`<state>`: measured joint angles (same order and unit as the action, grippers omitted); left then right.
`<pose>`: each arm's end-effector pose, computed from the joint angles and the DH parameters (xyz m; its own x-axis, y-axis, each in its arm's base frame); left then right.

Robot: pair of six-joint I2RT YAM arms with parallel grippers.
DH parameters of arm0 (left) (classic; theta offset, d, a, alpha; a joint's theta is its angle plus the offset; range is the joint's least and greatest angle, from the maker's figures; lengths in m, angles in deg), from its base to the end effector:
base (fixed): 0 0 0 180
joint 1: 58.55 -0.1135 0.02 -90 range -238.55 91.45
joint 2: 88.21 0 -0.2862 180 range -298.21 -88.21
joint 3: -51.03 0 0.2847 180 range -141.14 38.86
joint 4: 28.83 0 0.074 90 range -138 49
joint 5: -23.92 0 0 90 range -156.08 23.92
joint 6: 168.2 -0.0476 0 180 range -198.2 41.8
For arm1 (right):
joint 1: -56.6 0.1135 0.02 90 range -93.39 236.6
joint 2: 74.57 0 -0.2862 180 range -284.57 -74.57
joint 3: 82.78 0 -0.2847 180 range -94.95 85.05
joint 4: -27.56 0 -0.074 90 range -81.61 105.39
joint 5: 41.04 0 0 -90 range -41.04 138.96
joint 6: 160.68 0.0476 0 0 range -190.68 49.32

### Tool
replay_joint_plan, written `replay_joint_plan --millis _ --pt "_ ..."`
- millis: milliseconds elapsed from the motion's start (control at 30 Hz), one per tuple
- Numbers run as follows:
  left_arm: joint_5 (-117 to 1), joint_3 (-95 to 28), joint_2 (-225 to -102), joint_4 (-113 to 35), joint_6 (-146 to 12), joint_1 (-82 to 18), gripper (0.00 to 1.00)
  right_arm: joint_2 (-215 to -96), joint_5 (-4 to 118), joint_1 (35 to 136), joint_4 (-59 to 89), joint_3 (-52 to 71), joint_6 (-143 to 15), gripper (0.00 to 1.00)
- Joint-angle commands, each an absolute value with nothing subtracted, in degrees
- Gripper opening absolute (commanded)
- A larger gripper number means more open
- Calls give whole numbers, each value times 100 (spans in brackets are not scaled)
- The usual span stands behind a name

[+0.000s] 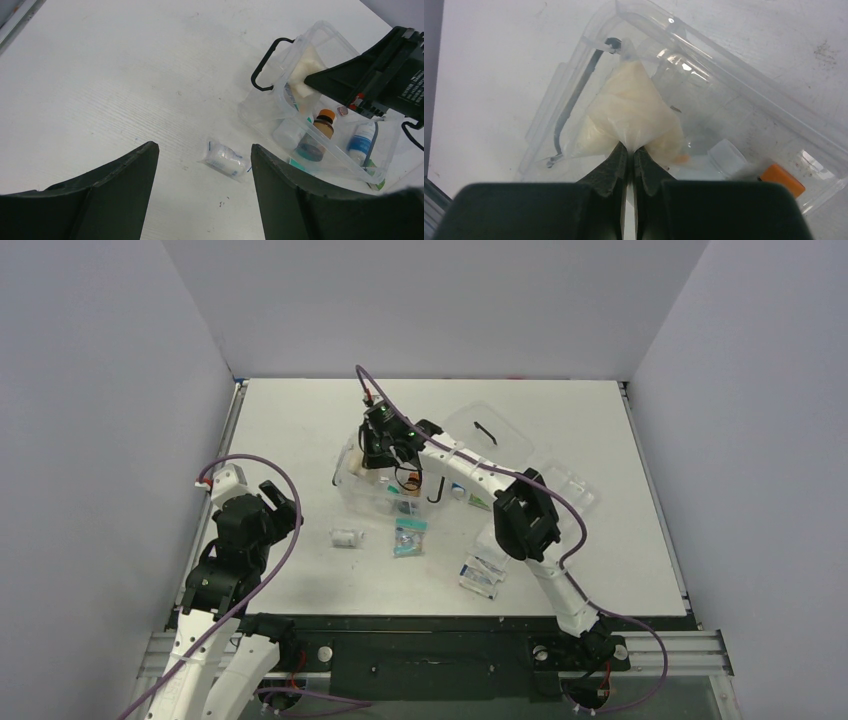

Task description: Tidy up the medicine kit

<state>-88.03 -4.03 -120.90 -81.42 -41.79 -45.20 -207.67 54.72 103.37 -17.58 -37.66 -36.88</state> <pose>0.1447 -0.0161 0.3170 -0.3347 -0.4864 -0.8071 -0.3712 0.8553 -0.3615 0.3995 0.4320 0.2480 -0.8219 -0.0662 -0.5658 -0.3823 0.8004 0.4617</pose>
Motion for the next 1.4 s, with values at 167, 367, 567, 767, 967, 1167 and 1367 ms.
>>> replay_joint_plan --millis 167,367,567,767,967,1167,1367 --pt "-8764 -448 -12040 -7877 -4251 -4521 66 -20823 5593 10304 -1743 -3441 -3808 0" --pt "-8762 -439 -12040 -7879 -4250 -4525 66 -21012 5477 10446 -2363 -3657 -4186 0" --pt "-8761 -442 -12036 -7874 -4245 -4526 66 -21097 5338 10484 -2692 -3561 -4266 0" --pt "-8760 -445 -12041 -7875 -4250 -4525 66 -21135 5566 10588 -2774 -3575 -4389 7" --pt "-8752 -447 -12057 -7879 -4251 -4520 66 -20942 5546 10658 -2754 -3698 -4419 30" --pt "-8592 -456 -12078 -7850 -4319 -4532 67 -20227 5232 10720 -2751 -3644 -4441 41" --pt "-8516 -460 -12121 -7839 -4362 -4536 70 -19444 4845 10766 -2745 -3526 -4509 46"
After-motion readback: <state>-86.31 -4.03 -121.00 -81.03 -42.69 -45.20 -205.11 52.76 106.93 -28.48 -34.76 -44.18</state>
